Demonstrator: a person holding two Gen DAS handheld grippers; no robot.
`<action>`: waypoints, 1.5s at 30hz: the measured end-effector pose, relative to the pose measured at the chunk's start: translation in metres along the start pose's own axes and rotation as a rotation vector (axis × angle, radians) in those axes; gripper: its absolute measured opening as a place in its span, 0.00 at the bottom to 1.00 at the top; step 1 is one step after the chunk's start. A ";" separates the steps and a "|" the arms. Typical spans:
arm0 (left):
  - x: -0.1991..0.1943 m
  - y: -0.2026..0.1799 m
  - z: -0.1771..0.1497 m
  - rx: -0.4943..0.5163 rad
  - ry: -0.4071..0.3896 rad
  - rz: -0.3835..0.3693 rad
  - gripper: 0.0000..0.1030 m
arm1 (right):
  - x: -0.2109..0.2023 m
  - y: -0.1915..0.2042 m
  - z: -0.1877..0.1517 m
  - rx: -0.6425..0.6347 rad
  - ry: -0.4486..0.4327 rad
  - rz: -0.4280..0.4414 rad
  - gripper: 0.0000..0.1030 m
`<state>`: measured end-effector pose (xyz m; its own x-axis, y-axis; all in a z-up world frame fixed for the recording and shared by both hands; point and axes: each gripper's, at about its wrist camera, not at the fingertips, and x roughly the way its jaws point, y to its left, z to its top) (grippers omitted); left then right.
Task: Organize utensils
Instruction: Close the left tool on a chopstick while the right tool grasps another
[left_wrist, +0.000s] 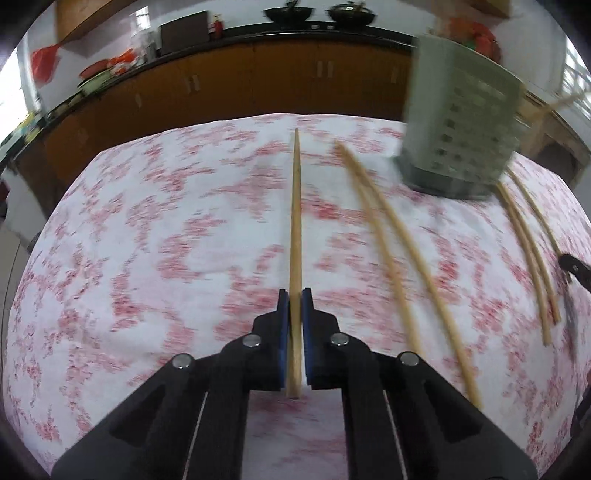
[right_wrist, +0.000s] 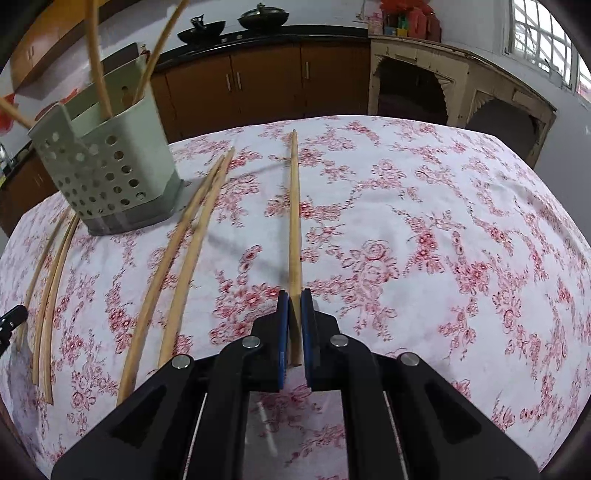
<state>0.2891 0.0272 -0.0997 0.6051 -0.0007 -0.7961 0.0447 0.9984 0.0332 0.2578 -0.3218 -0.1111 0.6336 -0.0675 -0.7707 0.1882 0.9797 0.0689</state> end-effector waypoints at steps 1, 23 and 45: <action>0.001 0.008 0.001 -0.013 0.002 -0.001 0.08 | 0.000 0.000 0.000 0.000 -0.001 0.002 0.07; -0.001 0.009 -0.004 0.034 -0.026 -0.052 0.18 | 0.002 -0.001 0.000 0.003 -0.015 0.010 0.08; -0.007 0.006 -0.013 0.056 -0.025 -0.015 0.08 | 0.000 -0.009 -0.003 0.042 -0.018 0.064 0.08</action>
<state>0.2746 0.0341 -0.1013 0.6233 -0.0175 -0.7817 0.0977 0.9937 0.0557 0.2536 -0.3304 -0.1136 0.6585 -0.0089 -0.7525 0.1779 0.9734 0.1442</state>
